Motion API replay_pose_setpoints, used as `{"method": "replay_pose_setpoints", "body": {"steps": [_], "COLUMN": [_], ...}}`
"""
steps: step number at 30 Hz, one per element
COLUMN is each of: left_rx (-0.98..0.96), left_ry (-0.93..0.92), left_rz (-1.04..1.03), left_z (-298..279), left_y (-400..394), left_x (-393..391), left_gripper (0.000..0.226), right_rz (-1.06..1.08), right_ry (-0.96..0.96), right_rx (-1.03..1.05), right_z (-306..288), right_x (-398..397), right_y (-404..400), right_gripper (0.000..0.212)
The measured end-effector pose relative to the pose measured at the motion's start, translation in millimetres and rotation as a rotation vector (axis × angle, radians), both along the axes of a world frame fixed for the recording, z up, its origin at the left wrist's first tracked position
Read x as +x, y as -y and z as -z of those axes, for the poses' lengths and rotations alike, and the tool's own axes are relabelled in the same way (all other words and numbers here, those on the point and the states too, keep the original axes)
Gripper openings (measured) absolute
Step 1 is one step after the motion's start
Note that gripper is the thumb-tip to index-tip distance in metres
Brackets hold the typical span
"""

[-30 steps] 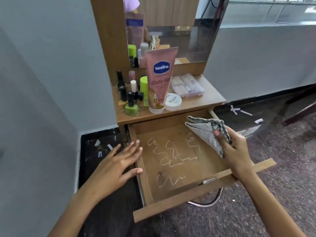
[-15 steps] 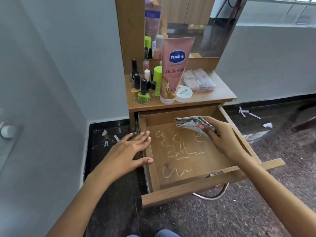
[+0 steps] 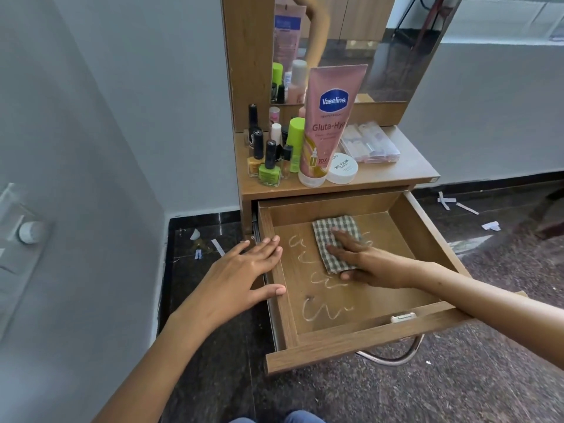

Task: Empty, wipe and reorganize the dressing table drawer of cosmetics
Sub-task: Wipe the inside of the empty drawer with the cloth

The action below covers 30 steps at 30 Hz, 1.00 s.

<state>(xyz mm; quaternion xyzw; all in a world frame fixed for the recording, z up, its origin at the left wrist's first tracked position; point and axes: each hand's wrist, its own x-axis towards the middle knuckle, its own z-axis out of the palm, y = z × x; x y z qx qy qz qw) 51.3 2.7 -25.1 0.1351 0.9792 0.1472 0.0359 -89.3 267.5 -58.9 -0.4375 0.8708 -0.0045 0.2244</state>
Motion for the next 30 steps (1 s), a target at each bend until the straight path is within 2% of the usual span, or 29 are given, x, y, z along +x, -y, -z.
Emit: {"method": "replay_pose_setpoints", "body": {"steps": [2, 3, 5, 9, 15, 17, 21, 26, 30], "left_rx": [0.001, -0.002, -0.013, -0.007, -0.033, -0.029, -0.005, 0.033, 0.073], "left_ry": [0.013, 0.015, 0.014, 0.024, 0.072, 0.089, 0.087, 0.011, -0.002], "left_rz": [-0.001, -0.002, -0.006, -0.009, -0.026, -0.022, -0.032, -0.014, -0.001], "left_z": [-0.9, -1.7, -3.7, -6.6, -19.2, -21.8, -18.1, -1.3, 4.9], "left_y": [0.0, 0.1, 0.0, -0.4, -3.5, -4.6, -2.5, 2.9, 3.5], "left_x": [0.2, 0.0, -0.7, -0.3, -2.8, -3.7, -3.6, -1.0, 1.1], "left_gripper": [0.078, 0.078, 0.078, 0.076, 0.073, 0.073, 0.074, 0.08, 0.074], "right_rz": [0.061, 0.06, 0.017, -0.073, 0.076, 0.039, -0.068, 0.02, -0.091], "right_ry": [0.067, 0.071, 0.052, 0.008, 0.065, 0.066, 0.07, 0.14, 0.101], "right_rx": [0.04, 0.042, 0.04, 0.041, -0.009, -0.021, -0.023, -0.027, -0.034], "right_z": [4.6, 8.1, 12.9, 11.8, 16.5, 17.9, 10.4, 8.1, 7.7], "right_x": [4.0, 7.1, 15.1, 13.3, 8.8, 15.3, 17.6, 2.9, 21.2], "right_y": [8.5, 14.8, 24.9, 14.8, 26.6, 39.0, 31.4, 10.6, 47.5], "right_gripper": [0.105, 0.11, 0.109, 0.092, 0.104, 0.096, 0.063, 0.058, 0.052]}}
